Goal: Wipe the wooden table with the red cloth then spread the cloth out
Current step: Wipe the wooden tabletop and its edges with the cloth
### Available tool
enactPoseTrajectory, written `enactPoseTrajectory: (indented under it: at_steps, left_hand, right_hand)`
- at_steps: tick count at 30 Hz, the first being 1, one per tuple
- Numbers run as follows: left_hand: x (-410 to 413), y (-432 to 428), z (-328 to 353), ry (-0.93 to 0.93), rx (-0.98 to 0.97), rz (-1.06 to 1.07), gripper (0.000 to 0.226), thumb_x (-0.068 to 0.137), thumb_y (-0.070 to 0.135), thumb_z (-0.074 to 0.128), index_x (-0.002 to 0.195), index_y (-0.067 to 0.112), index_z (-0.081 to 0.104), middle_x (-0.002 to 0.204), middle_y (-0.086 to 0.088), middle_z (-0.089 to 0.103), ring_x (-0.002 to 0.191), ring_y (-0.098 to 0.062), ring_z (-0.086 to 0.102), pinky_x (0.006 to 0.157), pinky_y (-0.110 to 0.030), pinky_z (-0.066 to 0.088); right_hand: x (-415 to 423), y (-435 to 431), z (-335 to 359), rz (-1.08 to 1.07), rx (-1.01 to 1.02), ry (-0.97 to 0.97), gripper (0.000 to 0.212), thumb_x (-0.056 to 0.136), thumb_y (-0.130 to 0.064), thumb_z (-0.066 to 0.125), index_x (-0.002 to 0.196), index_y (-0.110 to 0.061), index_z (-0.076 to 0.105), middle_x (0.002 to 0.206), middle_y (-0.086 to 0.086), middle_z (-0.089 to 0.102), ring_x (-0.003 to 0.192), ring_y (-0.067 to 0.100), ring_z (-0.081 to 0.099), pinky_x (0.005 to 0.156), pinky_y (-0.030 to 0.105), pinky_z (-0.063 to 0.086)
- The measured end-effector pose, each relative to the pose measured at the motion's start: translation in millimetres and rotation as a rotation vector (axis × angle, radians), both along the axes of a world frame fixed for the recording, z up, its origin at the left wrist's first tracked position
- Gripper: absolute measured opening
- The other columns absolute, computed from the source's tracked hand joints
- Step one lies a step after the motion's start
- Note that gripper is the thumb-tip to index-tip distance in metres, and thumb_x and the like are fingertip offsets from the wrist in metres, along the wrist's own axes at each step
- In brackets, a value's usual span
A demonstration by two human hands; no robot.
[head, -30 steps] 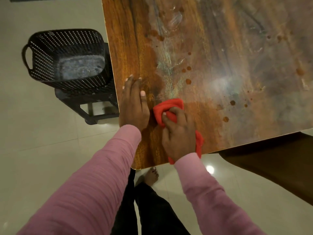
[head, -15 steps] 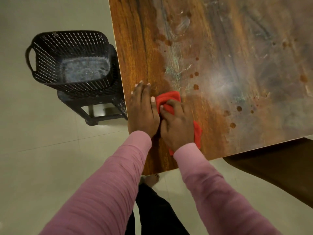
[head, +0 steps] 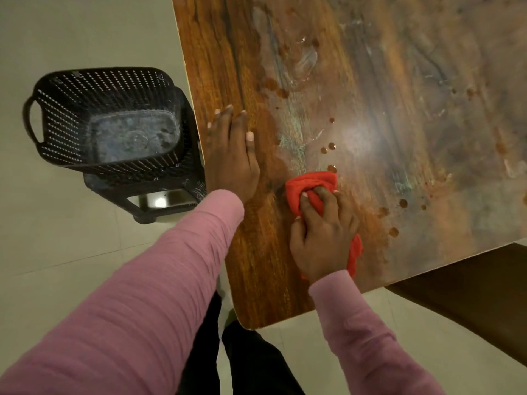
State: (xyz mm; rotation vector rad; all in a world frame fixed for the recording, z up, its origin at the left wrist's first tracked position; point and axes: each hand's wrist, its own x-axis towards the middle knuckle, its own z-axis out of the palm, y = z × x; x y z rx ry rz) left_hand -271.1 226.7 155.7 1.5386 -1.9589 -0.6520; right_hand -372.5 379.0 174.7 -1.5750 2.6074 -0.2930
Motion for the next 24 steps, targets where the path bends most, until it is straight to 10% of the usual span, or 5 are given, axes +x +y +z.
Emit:
enactPoseTrajectory:
  at_steps: [13,20,24]
  left_hand:
    - [0,-7,-12,-0.075,0.000,-0.026,0.045,0.101,0.024,0.028,0.141,0.008,0.040,0.151,-0.012,0.033,0.144,-0.028,0.019,0.120,-0.038,0.004]
    - [-2,-6,-9,-0.105,0.003,-0.040,0.046,0.100,0.023,0.028,0.141,0.006,0.040,0.151,-0.013,0.034,0.144,-0.028,0.021,0.120,-0.039,0.006]
    - [-2,-6,-9,-0.129,0.012,-0.041,0.046,0.101,0.024,0.027,0.142,0.008,0.038,0.152,-0.012,0.033,0.144,-0.027,0.020,0.120,-0.038,0.004]
  right_hand:
    - [-39,-38,-3,-0.078,-0.053,-0.075,0.033,0.088,-0.019,0.052,0.117,-0.012,0.067,0.130,0.012,0.055,0.116,0.042,0.044,0.096,0.055,0.039]
    - [-22,-36,-10,0.237,-0.049,0.006,0.031,0.088,-0.016,0.056,0.117,-0.012,0.067,0.126,0.011,0.058,0.107,0.039,0.051,0.089,0.049,0.046]
    - [-70,-54,-6,-0.013,-0.058,-0.006,0.029,0.088,-0.010,0.056,0.115,-0.010,0.067,0.128,0.013,0.056,0.108,0.042,0.047,0.093,0.047,0.043]
